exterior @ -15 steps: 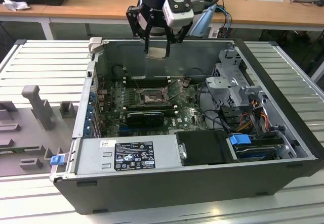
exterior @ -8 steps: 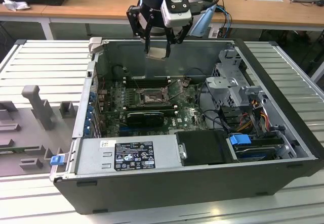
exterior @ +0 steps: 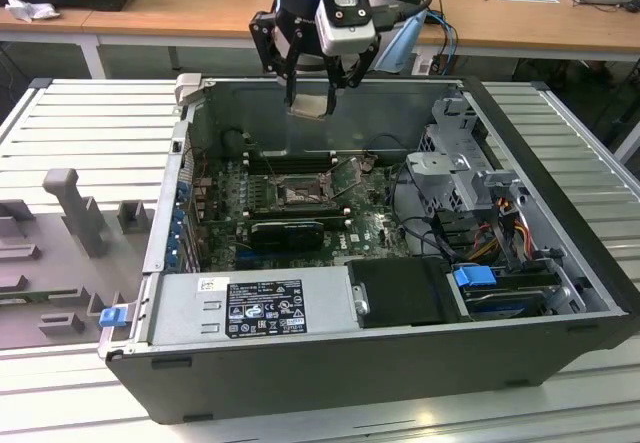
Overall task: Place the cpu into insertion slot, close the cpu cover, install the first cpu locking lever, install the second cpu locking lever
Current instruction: 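Place the cpu into insertion slot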
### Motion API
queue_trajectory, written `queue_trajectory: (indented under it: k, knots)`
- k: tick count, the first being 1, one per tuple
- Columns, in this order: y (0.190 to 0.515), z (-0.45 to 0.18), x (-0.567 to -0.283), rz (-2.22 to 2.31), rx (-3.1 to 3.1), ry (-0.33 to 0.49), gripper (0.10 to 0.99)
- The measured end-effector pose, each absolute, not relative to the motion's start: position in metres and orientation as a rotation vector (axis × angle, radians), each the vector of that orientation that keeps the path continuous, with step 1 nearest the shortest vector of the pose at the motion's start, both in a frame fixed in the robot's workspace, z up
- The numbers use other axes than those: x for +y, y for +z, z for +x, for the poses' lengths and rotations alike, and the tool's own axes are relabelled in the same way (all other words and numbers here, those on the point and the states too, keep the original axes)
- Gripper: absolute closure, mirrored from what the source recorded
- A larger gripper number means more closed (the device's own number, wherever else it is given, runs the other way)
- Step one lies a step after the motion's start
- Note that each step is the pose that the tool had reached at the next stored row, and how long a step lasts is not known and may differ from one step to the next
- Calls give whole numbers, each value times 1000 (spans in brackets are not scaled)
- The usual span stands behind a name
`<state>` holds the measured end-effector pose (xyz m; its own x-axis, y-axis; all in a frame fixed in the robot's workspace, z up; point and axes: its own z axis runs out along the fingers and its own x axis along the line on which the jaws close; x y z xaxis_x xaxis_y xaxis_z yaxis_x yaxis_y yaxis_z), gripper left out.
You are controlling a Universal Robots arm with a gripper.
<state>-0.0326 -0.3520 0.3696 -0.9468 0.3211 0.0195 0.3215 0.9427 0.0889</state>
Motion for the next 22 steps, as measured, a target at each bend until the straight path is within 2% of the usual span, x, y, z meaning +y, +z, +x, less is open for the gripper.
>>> queue_trajectory:
  k: [22]
  knots:
    - [369, -33, -352, -754, -3049, -143, 561]
